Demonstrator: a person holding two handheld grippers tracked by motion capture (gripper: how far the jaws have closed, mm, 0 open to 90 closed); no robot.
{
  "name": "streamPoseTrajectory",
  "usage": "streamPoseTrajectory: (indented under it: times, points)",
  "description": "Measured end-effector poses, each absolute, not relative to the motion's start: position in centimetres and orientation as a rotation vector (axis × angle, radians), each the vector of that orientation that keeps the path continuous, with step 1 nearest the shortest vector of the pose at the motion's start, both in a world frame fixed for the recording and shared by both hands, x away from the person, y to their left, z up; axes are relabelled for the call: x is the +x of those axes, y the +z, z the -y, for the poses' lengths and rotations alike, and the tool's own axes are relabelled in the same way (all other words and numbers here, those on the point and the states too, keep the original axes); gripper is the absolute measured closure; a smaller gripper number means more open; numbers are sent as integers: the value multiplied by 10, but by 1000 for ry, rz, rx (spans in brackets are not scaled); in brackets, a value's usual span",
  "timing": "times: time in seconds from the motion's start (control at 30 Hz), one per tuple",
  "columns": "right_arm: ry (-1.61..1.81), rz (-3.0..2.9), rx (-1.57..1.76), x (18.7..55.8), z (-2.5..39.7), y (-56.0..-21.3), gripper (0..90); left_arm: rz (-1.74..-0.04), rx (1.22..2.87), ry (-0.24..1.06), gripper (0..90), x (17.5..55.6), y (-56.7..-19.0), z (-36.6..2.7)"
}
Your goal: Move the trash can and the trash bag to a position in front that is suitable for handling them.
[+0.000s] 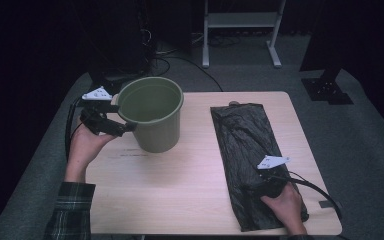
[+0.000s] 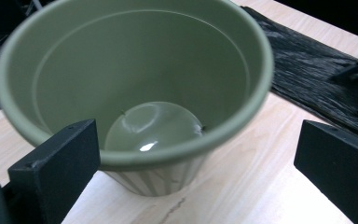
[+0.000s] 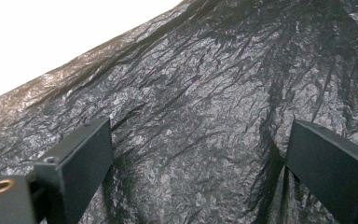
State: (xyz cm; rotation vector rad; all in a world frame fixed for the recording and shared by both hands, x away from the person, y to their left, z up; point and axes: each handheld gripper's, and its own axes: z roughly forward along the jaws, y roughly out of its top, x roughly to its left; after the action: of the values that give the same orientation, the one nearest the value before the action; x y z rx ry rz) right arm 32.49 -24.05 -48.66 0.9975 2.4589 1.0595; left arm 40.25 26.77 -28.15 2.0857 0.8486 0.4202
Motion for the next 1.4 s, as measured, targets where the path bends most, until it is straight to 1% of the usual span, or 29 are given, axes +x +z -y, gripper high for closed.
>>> streamPoseTrajectory:
  times: [0.37,0.77,0.9,1.07,1.4]
  points:
    - [1060,-2458,996,325,240,-487,59,-913,2096,444,0,432,-283,-280]
    - [1061,-2460,993,325,240,-487,59,-967,2092,425,0,456,-296,-292]
    - [1060,-2460,991,325,241,-487,59,-964,2095,399,0,461,-301,-291]
    - [1061,-2460,991,325,241,-487,59,-973,2101,419,0,461,-302,-287]
    - [1060,-2461,991,325,241,-487,59,-985,2098,381,0,463,-304,-285]
